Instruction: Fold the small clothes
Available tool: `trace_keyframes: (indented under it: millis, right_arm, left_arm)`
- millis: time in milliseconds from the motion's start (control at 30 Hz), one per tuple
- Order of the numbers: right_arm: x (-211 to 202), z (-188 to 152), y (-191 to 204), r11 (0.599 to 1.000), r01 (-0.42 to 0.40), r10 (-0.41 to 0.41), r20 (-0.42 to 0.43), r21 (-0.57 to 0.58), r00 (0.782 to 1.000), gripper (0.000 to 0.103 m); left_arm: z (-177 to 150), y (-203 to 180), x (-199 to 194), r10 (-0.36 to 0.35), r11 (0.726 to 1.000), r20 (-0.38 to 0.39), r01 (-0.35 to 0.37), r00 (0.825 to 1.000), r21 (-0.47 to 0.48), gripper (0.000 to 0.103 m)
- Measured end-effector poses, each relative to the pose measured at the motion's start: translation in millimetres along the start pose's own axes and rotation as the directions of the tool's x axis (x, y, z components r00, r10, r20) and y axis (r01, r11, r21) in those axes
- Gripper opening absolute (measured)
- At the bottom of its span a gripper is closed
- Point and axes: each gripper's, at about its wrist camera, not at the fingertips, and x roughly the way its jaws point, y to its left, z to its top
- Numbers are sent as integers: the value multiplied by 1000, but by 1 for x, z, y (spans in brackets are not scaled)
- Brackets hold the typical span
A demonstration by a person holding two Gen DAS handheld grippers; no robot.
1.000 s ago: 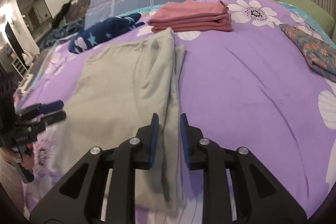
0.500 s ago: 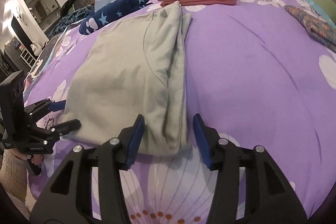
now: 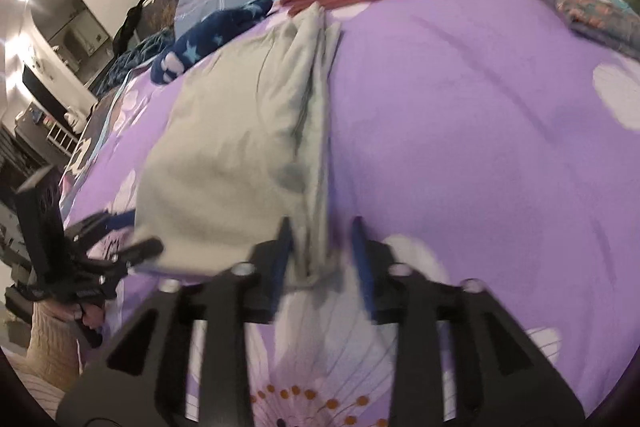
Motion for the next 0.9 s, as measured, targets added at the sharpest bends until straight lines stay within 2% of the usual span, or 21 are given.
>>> trace_keyframes:
  millis: [100,167,333,500,600,667,800,867,900]
  right_arm:
    - [3,16,-3,1000,-20,20,7,11,1000,44]
    - [10,26,-3,999,-43,43,3,6,999,47]
    - [45,57,-1,995,-100,100,-34,-3,994,59]
    - [74,81,1,990,-139,137,-65,-20,988,61]
    - [90,97,0,985,-165,161,-82,-42,984,60]
    - [102,110,-3,982,-181,176,-92,-58,980,58]
    - [122,134,-8,976,-216,212,-82,-37,974,48]
    - [130,142,-7,966,-257,254,-93,-18,963,38]
    - [137,144,-5,956,-293,290,-124,-3,949,37]
  left_arm:
    - [3,6,-3,-35,999,5,35,999,-29,76]
    - [11,17,-7,-91,992,25,92,996,-83,76]
    - [37,41,-1,-50,992,57,56,997,-112,76]
    - [60,63,24,-123,981,33,127,992,-149,76]
    - [76,74,41,-172,967,34,176,984,-183,76]
    - [87,80,53,-166,966,35,170,986,-195,76]
    - [111,86,72,-153,968,38,157,988,-195,75]
    - [121,86,78,-126,974,35,131,991,-184,65]
    - [123,86,78,-118,977,31,121,993,-177,61]
